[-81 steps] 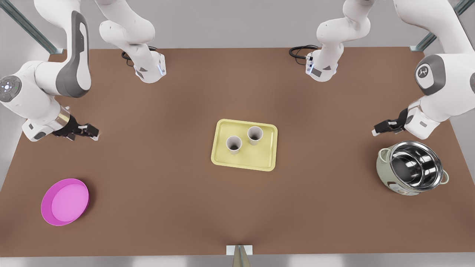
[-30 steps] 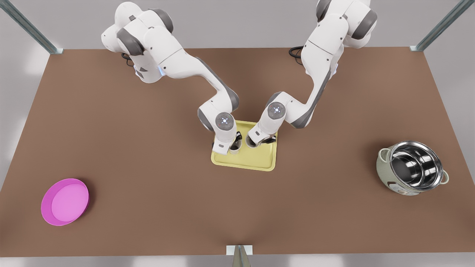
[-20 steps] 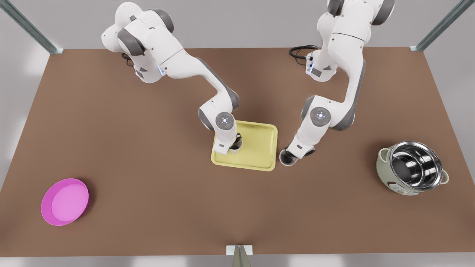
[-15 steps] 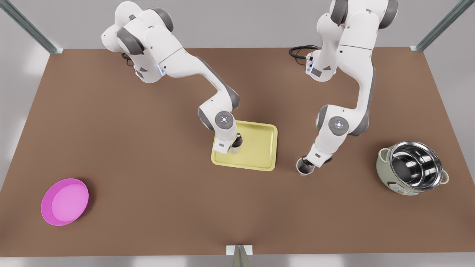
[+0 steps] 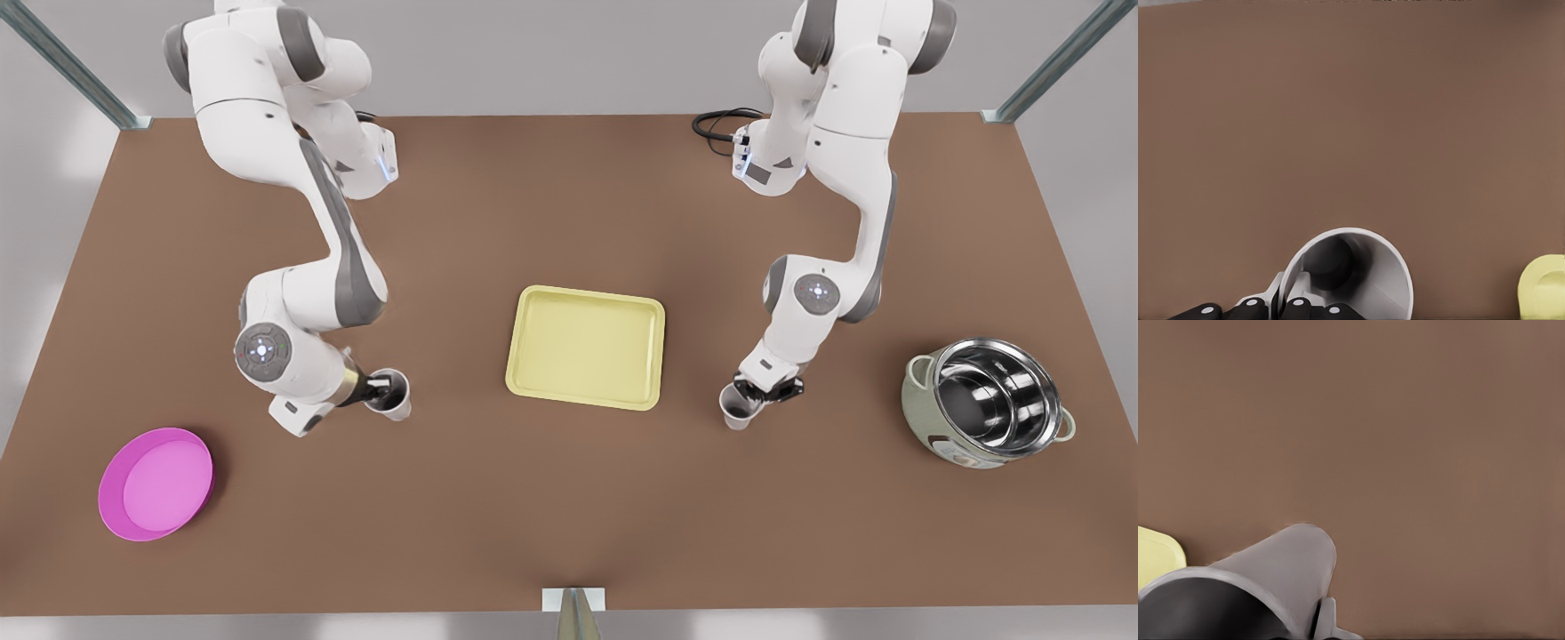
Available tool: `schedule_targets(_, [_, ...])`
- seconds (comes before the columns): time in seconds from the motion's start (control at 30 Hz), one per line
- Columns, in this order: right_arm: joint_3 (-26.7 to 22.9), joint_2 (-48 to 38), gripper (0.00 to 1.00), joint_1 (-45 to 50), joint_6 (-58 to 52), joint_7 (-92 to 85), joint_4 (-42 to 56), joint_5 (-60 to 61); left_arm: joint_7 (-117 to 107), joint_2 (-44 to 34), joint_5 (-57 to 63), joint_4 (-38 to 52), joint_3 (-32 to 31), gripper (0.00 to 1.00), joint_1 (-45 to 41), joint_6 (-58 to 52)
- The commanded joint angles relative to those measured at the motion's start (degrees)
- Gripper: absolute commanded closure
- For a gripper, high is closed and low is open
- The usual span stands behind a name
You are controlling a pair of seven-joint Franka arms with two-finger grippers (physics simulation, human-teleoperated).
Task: Use the left arm to pick up the white IKEA cup from the tray and place it on the middle-left position; use the right arm to pick up the white IKEA cup from the tray and place it on the middle-right position
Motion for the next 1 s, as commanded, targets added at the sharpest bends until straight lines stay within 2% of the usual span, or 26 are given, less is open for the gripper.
schedule_targets(0.0, [0.1,1.5,0.99,-3.2,-3.6,-26.3,0.1,-1.3,9.4,-0.1,-0.1,-0.1,0.0,0.74,0.0,1.7])
schedule_targets(0.07, [0.1,3.7,1.00,-6.0,-3.6,-28.9,0.2,-1.3,9.4,0.2,-0.1,0.0,0.0,0.72,0.1,1.7])
schedule_targets(0.1, [0.1,4.8,1.00,-7.4,-3.2,-30.4,0.3,-1.4,9.4,0.3,-0.1,0.1,0.0,0.50,0.0,1.7])
schedule_targets(0.13, [0.1,6.2,1.00,-8.7,-2.9,-31.6,0.4,-1.5,9.5,0.3,-0.1,0.1,0.0,0.13,0.1,1.7])
schedule_targets(0.17, [0.1,7.4,1.00,-9.4,-2.7,-32.3,1.1,-1.5,9.5,0.2,-0.1,0.1,0.0,0.00,0.0,1.7])
schedule_targets(0.23, [0.1,8.9,1.00,-10.0,-2.6,-32.7,2.0,-1.8,9.3,-0.1,-0.1,1.3,0.2,0.00,0.1,1.0])
schedule_targets(0.27, [0.1,9.7,1.00,-10.3,-1.7,-33.0,2.3,-1.9,9.3,-2.4,-0.1,4.0,0.4,0.00,0.0,-5.3])
schedule_targets(0.33, [0.0,10.9,1.00,-10.6,-0.8,-33.1,2.7,-2.0,9.2,-10.1,0.6,14.6,0.6,0.00,0.0,-30.9])
schedule_targets(0.4, [-0.1,11.5,1.00,-10.6,-0.8,-33.3,3.4,-2.0,8.0,-11.4,-0.1,23.2,1.9,0.00,0.1,-55.8])
schedule_targets(0.43, [-0.1,11.7,1.00,-10.6,-0.7,-33.3,3.7,-2.1,8.1,-11.3,-4.5,28.3,5.2,0.00,0.1,-67.3])
schedule_targets(0.47, [-0.1,12.4,1.00,-10.6,0.8,-33.3,3.9,-2.1,4.3,-11.5,-5.5,30.1,8.0,0.00,0.0,-70.1])
schedule_targets(0.53, [-0.1,13.3,1.00,-10.6,1.8,-33.3,4.0,-2.1,4.9,-19.3,-4.7,25.8,10.0,0.00,0.1,-68.7])
schedule_targets(0.57, [-0.1,14.0,1.00,-10.6,1.9,-33.3,4.5,-2.1,6.1,-20.0,-3.4,24.0,9.9,0.00,-0.1,-64.3])
schedule_targets(0.73, [-0.2,15.0,0.98,-10.7,3.5,-33.4,4.8,-3.1,6.6,-18.8,-2.3,23.6,9.6,0.00,-0.4,-64.0])
schedule_targets(0.77, [-0.2,15.0,0.94,-10.7,3.4,-33.4,4.8,-3.1,6.6,-18.8,-2.3,23.6,9.6,0.00,-0.4,-64.0])
schedule_targets(0.8, [-0.2,15.0,0.85,-10.7,3.4,-33.3,4.8,-3.1,6.6,-18.9,-2.3,23.7,9.6,0.00,-0.4,-64.0])
schedule_targets(0.87, [-0.2,15.0,0.60,-10.7,3.5,-33.1,4.8,-3.0,6.6,-18.9,-2.3,23.7,9.7,0.00,-0.4,-64.1])
schedule_targets(0.9, [-0.2,15.0,0.54,-10.7,3.4,-32.9,4.8,-3.0,6.6,-18.9,-2.3,23.7,9.6,0.00,-0.5,-64.1])
schedule_targets(0.97, [-0.2,15.0,0.52,-10.7,3.4,-32.7,4.8,-3.0,6.6,-18.9,-2.3,23.7,9.6,0.00,-0.5,-64.2])
